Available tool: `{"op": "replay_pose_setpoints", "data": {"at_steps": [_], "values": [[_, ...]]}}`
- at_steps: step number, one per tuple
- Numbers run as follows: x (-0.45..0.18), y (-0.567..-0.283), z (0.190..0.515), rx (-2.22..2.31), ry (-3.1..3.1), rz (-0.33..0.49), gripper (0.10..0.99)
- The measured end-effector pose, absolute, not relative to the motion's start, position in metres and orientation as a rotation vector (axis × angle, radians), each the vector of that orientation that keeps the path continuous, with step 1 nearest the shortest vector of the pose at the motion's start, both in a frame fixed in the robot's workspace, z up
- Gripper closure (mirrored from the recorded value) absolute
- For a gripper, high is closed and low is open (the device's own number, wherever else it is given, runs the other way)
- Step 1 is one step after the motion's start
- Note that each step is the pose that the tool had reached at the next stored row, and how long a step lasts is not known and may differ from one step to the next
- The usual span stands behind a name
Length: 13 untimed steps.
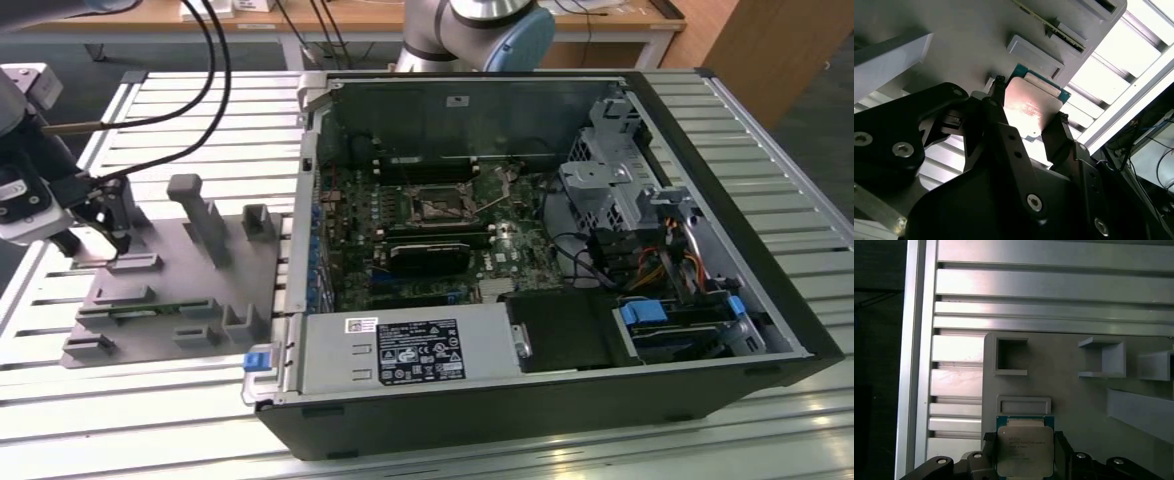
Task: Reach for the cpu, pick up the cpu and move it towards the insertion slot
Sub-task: 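Pick up the cpu and move it towards the insertion slot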
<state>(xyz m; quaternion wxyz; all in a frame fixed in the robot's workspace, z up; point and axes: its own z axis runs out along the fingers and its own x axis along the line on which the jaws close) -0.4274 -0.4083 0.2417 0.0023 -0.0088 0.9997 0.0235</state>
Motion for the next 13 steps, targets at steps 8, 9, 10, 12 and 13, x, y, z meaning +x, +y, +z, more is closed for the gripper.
{"op": "replay_pose_setpoints", "data": {"at_steps": [8,9,10,12,13], "values": [[-0.4274,-0.4083,0.2474,-0.028,3.136,0.074,0.545],[-0.4274,-0.4083,0.2479,-0.028,3.136,0.074,0.545],[-0.4274,-0.4083,0.2484,-0.028,3.136,0.074,0.545],[-0.4274,-0.4083,0.2493,-0.028,3.136,0.074,0.545],[-0.4274,-0.4083,0.2498,-0.028,3.136,0.074,0.545]]}}
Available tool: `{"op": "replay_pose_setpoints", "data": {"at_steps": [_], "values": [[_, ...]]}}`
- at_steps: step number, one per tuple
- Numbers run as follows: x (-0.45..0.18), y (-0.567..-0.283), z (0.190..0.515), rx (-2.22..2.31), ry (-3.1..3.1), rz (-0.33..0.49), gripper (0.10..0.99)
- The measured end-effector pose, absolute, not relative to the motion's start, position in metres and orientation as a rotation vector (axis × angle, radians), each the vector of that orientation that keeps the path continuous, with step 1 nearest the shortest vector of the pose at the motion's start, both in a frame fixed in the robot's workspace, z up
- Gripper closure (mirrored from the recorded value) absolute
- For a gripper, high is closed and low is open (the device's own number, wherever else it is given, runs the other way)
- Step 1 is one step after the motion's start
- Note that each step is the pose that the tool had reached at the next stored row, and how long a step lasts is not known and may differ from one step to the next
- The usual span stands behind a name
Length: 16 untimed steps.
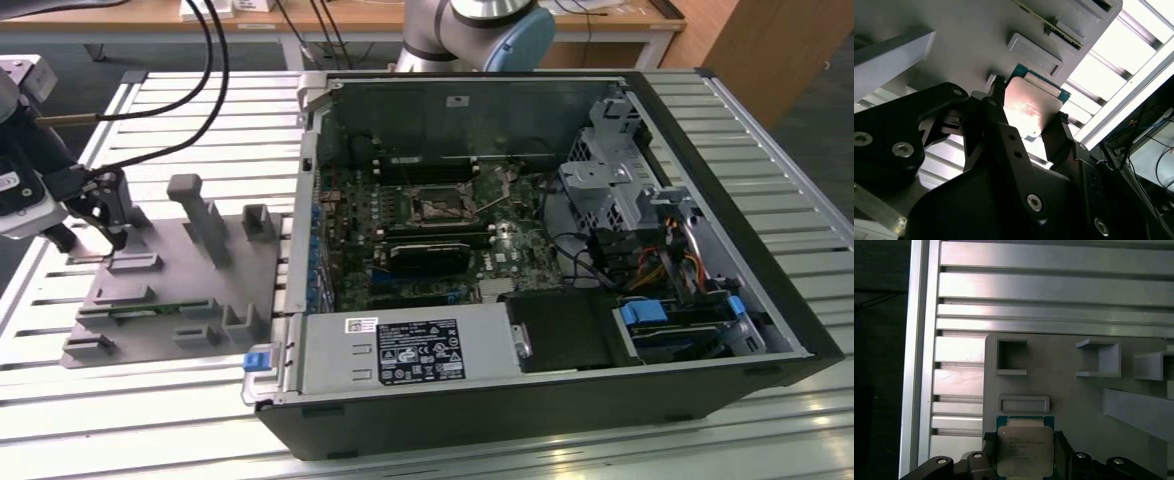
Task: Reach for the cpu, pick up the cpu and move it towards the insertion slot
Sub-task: 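Pick up the cpu and move it towards the insertion slot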
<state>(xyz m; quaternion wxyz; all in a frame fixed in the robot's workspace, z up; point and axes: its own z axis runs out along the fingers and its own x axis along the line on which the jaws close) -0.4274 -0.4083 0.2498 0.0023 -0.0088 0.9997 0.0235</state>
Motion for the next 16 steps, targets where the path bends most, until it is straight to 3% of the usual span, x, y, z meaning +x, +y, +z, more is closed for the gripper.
{"op": "replay_pose_setpoints", "data": {"at_steps": [16], "values": [[-0.427,-0.408,0.262,-0.028,3.136,0.074,0.545]]}}
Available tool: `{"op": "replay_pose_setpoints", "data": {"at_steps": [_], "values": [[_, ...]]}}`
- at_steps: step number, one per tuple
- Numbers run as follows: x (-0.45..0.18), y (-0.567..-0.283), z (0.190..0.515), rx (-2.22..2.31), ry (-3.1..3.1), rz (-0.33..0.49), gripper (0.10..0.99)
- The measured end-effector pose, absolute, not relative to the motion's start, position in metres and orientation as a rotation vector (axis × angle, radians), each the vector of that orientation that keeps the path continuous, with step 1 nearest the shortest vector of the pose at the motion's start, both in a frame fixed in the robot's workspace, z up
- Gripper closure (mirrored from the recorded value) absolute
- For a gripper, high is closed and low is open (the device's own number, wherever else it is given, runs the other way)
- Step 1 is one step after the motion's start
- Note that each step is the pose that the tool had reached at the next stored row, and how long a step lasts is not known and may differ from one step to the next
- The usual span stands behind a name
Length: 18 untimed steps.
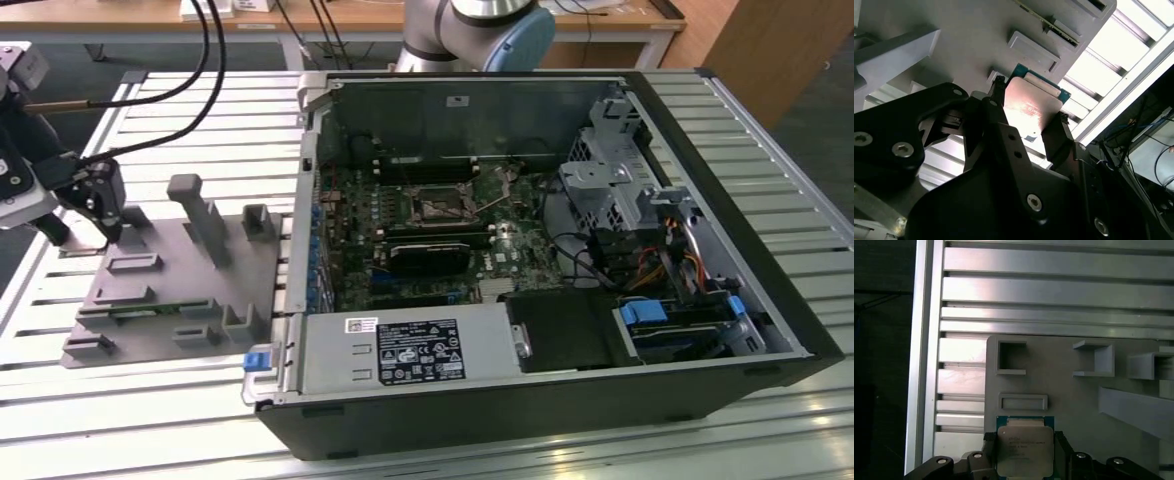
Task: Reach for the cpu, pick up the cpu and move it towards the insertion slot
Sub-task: 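Pick up the cpu and move it towards the insertion slot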
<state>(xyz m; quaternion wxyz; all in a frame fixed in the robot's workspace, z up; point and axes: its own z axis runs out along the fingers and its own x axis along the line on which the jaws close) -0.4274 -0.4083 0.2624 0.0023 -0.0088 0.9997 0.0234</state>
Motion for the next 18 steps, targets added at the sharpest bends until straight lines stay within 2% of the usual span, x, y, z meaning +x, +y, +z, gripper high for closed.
{"op": "replay_pose_setpoints", "data": {"at_steps": [18], "values": [[-0.4274,-0.4083,0.2716,-0.028,3.136,0.074,0.545]]}}
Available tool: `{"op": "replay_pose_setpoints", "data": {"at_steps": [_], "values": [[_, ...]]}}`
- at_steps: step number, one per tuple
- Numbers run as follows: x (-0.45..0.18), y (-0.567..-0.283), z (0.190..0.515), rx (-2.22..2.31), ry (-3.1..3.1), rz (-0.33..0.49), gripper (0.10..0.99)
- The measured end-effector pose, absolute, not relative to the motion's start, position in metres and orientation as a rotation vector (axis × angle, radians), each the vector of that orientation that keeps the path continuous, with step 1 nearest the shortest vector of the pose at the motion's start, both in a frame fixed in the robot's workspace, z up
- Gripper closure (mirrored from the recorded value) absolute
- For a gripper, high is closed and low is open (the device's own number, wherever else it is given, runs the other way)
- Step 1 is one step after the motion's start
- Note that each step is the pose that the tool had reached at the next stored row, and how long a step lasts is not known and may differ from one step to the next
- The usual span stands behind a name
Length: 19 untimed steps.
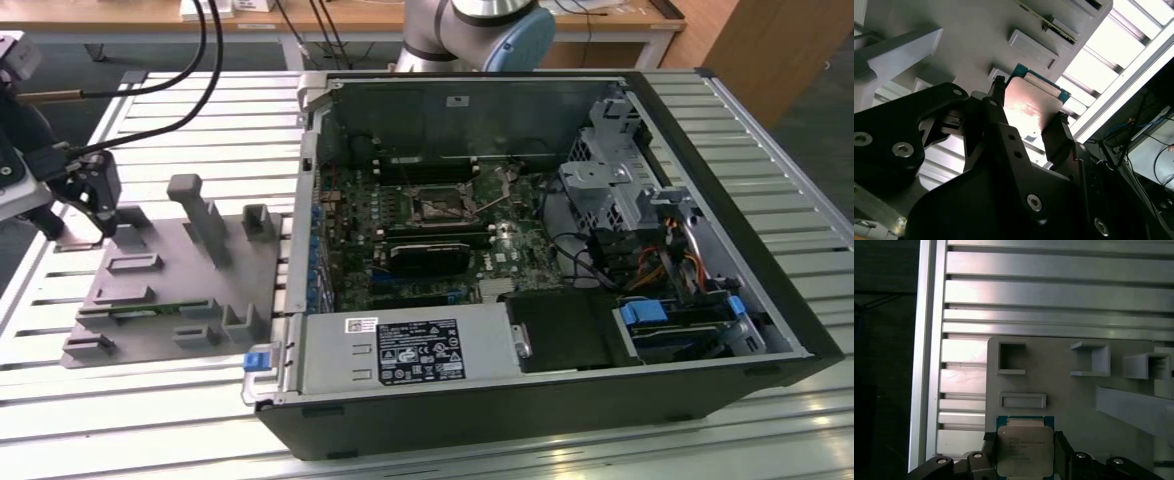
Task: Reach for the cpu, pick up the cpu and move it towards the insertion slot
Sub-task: 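Pick up the cpu and move it towards the insertion slot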
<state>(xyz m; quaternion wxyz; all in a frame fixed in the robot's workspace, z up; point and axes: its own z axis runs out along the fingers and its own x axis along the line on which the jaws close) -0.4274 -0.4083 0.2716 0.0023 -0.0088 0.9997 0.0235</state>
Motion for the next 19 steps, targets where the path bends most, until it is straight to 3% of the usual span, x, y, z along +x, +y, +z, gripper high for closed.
{"op": "replay_pose_setpoints", "data": {"at_steps": [19], "values": [[-0.4274,-0.4083,0.28,-0.028,3.136,0.073,0.545]]}}
